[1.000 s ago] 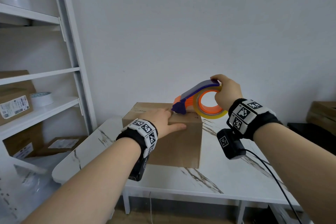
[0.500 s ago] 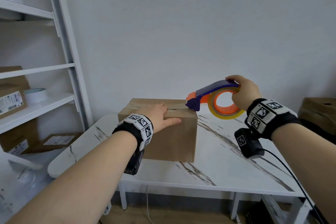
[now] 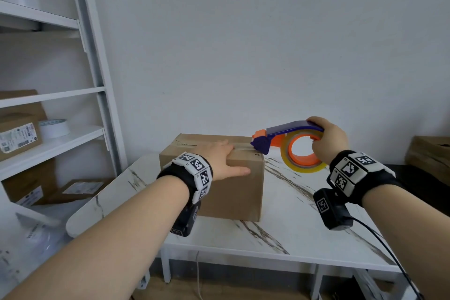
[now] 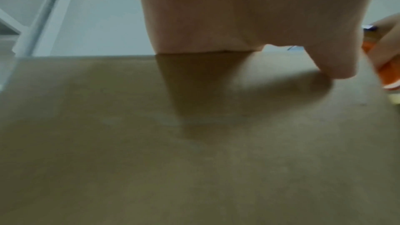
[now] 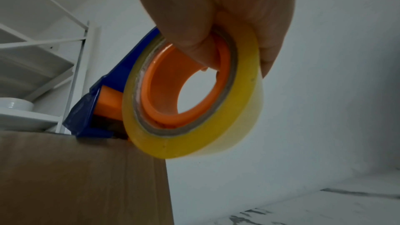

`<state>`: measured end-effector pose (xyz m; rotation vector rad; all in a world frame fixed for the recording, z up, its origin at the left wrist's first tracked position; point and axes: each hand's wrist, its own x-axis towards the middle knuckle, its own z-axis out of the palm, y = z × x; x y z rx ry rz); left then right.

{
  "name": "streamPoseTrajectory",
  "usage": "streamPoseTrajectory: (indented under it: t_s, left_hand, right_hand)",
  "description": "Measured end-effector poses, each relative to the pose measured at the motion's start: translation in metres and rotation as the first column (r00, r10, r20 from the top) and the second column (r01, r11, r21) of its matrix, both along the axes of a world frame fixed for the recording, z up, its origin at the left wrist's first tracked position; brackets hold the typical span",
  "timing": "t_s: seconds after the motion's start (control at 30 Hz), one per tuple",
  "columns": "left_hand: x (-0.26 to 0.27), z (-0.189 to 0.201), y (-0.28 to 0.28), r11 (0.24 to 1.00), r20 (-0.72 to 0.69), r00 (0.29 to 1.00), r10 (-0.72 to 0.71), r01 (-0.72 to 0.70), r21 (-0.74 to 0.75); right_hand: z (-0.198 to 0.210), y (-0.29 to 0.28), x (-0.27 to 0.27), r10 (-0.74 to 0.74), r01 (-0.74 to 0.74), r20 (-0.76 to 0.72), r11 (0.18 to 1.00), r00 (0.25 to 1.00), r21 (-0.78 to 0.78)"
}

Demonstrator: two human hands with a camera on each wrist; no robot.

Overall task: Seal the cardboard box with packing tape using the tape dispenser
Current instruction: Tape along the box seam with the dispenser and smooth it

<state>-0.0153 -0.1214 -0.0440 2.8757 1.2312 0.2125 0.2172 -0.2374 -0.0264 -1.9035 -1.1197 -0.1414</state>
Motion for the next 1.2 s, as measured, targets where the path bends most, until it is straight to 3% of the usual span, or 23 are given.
streamPoseTrajectory:
  t_s: [0.17,0.43,0.6,0.97,1.2]
  left_hand:
    - [0.026,0.004,-0.029,0.980,-0.005,0.995,-0.098,0.098,0.174]
    - [0.051,0.006,-0.048,0.952,0.001,0.999,-0.036,0.034,0.303]
    - [0.047,0.003,-0.040,0.976,0.034,0.999,-0.006,-0.002,0.218]
    - [0.048,0.003,-0.033,0.984,0.045,0.999,0.022,-0.029,0.175]
    - [0.050,0.003,-0.024,0.998,0.101,0.994,0.036,-0.029,-0.062]
  right_hand:
    - [0.001,-0.001,0.002,-0.001,0.001,0.014,1.000,1.000,-0.003]
    - [0.005,-0.008,0.010,-0.023,0.023,0.013,1.000,1.000,-0.020]
    - [0.000,0.001,0.003,0.007,-0.007,0.014,1.000,1.000,-0.013]
    - [-0.005,0.001,0.005,0.031,-0.031,0.000,0.999,1.000,-0.037]
    - [-0.008,-0.017,0.014,0.030,-0.029,0.003,0.999,1.000,-0.029]
